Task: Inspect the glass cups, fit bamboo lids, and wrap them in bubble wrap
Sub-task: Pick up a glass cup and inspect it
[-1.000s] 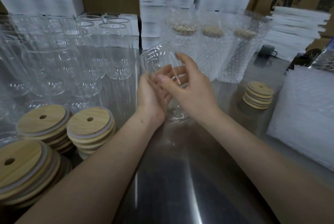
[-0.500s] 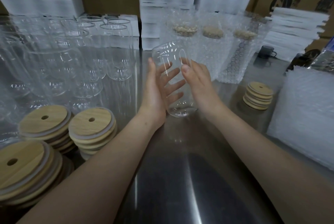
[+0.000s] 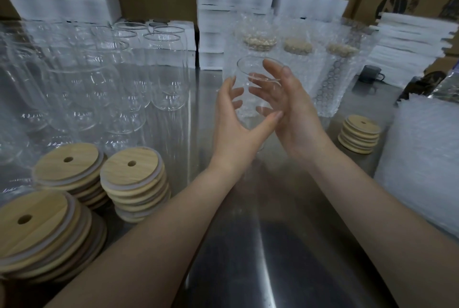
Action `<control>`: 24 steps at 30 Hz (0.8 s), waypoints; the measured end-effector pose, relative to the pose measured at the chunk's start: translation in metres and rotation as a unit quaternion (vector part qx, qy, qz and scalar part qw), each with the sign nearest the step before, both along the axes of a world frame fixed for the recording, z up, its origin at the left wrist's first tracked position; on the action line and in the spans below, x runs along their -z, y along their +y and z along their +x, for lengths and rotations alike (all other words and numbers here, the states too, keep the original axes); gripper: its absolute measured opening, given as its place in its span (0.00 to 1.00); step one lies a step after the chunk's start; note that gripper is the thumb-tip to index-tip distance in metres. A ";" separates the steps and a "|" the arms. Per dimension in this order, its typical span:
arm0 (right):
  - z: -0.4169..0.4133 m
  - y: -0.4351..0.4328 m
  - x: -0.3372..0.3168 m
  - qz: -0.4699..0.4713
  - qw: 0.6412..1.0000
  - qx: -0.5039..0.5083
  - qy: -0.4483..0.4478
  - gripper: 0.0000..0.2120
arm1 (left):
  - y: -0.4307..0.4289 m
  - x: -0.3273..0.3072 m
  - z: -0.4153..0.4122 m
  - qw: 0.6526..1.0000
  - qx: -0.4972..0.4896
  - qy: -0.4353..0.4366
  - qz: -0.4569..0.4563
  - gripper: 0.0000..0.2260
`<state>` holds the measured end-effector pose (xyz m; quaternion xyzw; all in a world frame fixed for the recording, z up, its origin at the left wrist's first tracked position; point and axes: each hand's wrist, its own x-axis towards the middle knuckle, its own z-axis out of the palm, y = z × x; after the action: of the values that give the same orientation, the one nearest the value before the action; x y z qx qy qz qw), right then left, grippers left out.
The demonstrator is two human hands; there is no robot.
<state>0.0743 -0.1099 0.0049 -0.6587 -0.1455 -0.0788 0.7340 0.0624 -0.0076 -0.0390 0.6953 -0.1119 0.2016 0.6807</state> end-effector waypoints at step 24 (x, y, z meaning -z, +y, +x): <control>0.010 -0.022 -0.008 0.127 0.978 -0.107 0.123 0.15 | 0.001 0.006 0.003 0.926 -0.202 -0.171 0.269 0.36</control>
<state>0.0842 -0.1323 0.0126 -0.5451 -0.1127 0.0642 0.8283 0.0655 -0.0063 -0.0453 0.8155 -0.1339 0.4123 0.3834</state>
